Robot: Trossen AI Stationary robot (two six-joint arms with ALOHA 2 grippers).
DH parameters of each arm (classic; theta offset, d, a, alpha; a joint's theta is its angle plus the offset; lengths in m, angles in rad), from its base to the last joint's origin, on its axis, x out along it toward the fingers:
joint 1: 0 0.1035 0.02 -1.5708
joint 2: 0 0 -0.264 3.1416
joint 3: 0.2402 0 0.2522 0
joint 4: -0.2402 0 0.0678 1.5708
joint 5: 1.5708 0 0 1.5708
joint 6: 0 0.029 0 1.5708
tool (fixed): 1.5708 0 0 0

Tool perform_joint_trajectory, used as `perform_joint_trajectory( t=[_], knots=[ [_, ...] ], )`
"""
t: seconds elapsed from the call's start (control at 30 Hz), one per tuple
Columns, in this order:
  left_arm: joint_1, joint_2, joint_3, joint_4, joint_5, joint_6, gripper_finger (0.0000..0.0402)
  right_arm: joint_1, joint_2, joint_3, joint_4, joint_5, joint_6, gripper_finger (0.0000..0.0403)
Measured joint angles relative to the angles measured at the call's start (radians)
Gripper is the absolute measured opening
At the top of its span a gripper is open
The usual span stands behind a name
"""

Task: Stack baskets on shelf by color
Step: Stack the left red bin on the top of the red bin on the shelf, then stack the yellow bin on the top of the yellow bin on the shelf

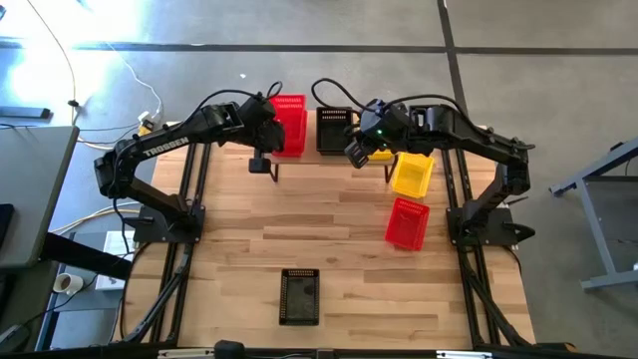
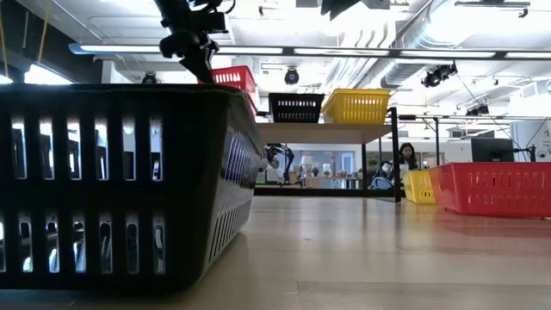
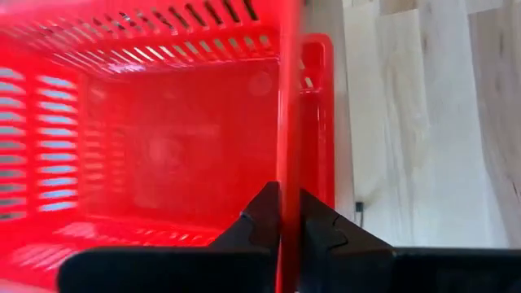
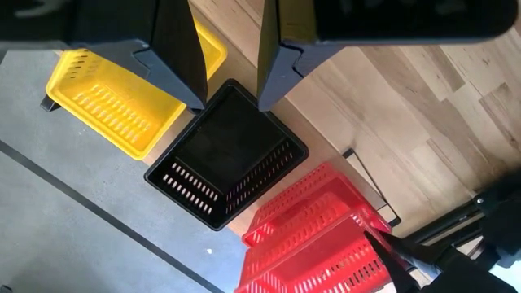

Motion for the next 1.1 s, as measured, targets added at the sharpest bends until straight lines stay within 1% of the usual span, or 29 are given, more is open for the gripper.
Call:
perform_joint_trajectory(
  t=[0.8,0.97,1.1],
  knots=[
    [0.000,0.000,0.000,0.006,-0.006,-0.009,0.0149,0.000,0.000,0.000,-0.001,-0.002,-0.016,0.0096],
    [-0.003,-0.010,0.003,0.002,-0.027,-0.048,0.0172,0.000,0.000,0.000,-0.020,-0.034,-0.037,0.0096],
    [-0.010,-0.010,0.057,-0.043,-0.028,-0.075,0.0179,0.000,0.000,0.000,-0.037,-0.062,-0.035,0.0096]
  ],
)
